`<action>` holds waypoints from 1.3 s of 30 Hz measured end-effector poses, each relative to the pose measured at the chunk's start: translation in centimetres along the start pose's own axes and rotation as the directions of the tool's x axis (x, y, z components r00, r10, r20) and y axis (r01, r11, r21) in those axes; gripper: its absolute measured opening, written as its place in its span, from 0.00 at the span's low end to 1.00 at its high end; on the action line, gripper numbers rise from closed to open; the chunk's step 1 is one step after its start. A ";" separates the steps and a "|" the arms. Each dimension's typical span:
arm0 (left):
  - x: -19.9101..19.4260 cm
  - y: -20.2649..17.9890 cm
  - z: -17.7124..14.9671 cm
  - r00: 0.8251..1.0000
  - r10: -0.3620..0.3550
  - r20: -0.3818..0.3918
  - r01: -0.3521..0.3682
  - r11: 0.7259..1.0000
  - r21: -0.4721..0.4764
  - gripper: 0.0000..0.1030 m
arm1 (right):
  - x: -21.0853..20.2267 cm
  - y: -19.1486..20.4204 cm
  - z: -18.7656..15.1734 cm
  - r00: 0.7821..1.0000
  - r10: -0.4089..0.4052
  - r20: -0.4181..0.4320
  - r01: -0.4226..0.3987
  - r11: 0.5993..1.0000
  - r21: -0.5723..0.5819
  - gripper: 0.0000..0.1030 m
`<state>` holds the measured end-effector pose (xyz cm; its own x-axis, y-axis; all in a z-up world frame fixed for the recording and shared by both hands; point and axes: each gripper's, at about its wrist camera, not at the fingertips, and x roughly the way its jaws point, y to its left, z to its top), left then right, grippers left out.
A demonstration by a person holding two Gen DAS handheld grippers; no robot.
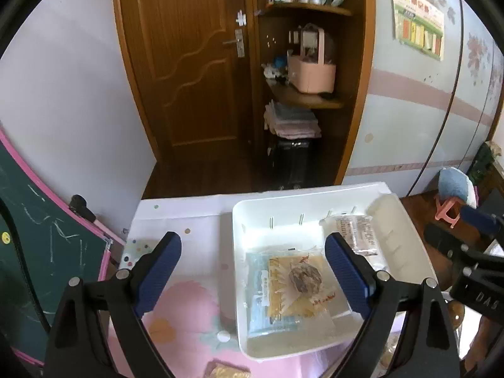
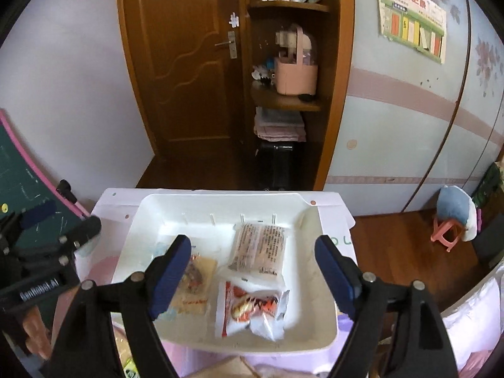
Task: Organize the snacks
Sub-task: 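Lift both packs over the white bin and release them inside, then withdraw both grippers from the bin toward the snacks on the table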
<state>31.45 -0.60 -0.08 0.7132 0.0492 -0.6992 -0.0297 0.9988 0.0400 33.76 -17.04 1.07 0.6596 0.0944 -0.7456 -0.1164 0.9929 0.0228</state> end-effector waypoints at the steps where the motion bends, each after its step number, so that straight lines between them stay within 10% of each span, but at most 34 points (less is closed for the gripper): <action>1: -1.0 0.0 -0.2 1.000 -0.010 0.010 0.010 1.000 0.002 0.89 | -0.8 0.1 -0.4 1.000 0.008 -0.001 -0.008 1.000 -0.006 0.79; 22: -17.6 1.1 -12.6 0.993 -0.114 0.035 0.108 0.985 0.134 0.90 | -15.8 4.3 -12.9 0.999 0.006 0.041 0.001 0.984 -0.179 0.79; 39: -14.8 1.5 -25.0 0.966 -0.186 -0.180 0.207 0.973 0.105 0.90 | -12.7 4.2 -24.5 0.982 0.034 -0.187 -0.071 0.978 -0.197 0.71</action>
<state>3.33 0.40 -7.48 0.5687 -0.1368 -0.8111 0.1920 0.9809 -0.0308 6.68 -15.77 -5.71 0.5045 0.1130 -0.8560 -0.3068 0.9502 -0.0553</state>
